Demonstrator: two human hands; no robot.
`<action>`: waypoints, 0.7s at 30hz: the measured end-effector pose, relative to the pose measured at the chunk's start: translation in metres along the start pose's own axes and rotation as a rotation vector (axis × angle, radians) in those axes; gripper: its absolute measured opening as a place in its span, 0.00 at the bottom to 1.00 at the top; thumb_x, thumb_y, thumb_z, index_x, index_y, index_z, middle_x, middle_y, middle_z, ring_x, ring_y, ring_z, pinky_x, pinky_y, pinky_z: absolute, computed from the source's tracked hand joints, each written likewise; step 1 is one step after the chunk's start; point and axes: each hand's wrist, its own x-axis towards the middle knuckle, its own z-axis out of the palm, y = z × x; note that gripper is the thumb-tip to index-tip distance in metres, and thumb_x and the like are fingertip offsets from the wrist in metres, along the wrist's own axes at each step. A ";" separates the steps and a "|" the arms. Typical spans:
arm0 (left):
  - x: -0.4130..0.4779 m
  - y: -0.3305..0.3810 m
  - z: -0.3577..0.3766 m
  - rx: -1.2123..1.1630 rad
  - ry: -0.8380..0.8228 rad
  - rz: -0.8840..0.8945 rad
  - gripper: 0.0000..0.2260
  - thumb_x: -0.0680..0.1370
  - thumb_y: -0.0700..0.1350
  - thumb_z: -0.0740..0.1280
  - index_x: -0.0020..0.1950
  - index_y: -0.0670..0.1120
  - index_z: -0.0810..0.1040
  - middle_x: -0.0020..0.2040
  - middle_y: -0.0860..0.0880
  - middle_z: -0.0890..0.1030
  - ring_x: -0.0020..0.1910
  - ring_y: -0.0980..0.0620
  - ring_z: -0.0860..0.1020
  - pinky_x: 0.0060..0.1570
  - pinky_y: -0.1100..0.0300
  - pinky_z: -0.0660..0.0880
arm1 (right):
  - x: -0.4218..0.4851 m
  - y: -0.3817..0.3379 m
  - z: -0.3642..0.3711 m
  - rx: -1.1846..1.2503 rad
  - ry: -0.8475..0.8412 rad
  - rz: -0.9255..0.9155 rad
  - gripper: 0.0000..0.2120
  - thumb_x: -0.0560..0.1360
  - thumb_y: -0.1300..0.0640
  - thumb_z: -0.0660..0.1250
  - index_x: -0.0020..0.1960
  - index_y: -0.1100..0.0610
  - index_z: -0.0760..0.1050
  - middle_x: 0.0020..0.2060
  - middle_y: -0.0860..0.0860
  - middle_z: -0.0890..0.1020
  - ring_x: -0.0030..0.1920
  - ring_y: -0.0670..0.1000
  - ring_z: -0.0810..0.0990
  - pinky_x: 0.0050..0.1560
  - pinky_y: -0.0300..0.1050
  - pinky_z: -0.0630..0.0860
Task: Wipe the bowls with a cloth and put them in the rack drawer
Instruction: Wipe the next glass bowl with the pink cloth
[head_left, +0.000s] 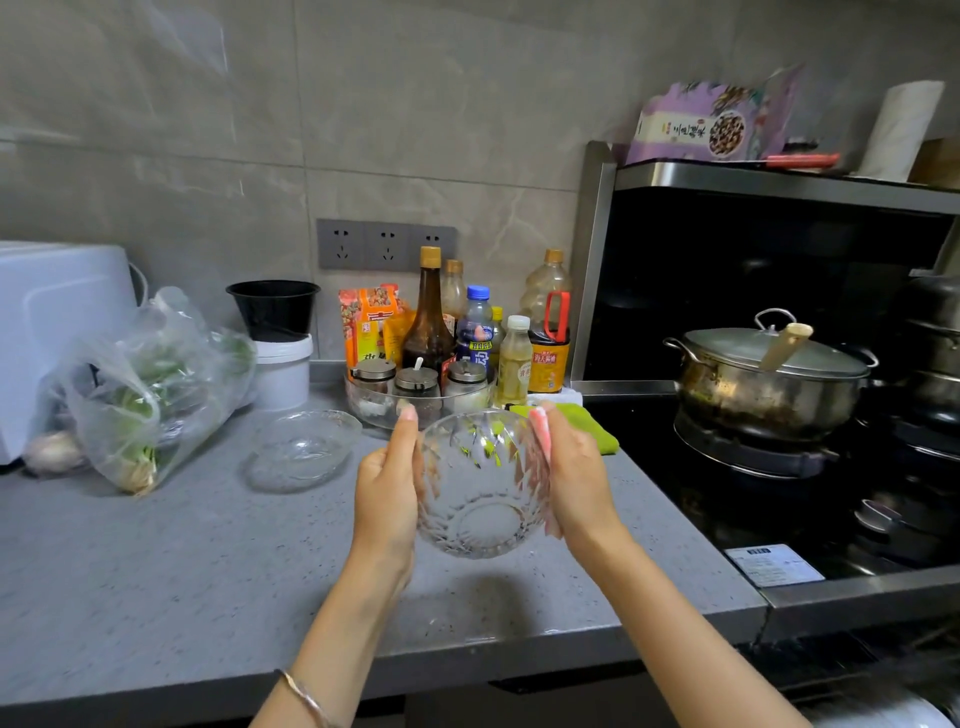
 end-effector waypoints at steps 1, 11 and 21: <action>0.003 0.001 -0.001 0.068 -0.018 0.008 0.27 0.79 0.60 0.60 0.34 0.38 0.75 0.33 0.41 0.75 0.34 0.49 0.74 0.42 0.61 0.71 | -0.001 -0.002 -0.002 0.006 0.017 0.015 0.26 0.82 0.49 0.56 0.28 0.60 0.66 0.26 0.57 0.67 0.26 0.53 0.65 0.27 0.40 0.63; 0.006 0.024 0.015 0.551 -0.293 0.262 0.28 0.79 0.56 0.59 0.21 0.46 0.70 0.18 0.52 0.69 0.21 0.56 0.68 0.32 0.60 0.70 | 0.004 -0.004 0.001 -0.250 -0.093 -0.190 0.28 0.78 0.49 0.57 0.19 0.50 0.60 0.17 0.43 0.61 0.24 0.47 0.62 0.33 0.53 0.65; -0.001 0.000 0.029 0.195 0.124 0.051 0.25 0.81 0.54 0.58 0.26 0.46 0.70 0.21 0.54 0.71 0.22 0.59 0.68 0.28 0.61 0.65 | -0.026 0.026 0.025 -0.696 0.090 -0.629 0.24 0.83 0.46 0.43 0.73 0.51 0.66 0.70 0.46 0.69 0.74 0.46 0.60 0.75 0.46 0.53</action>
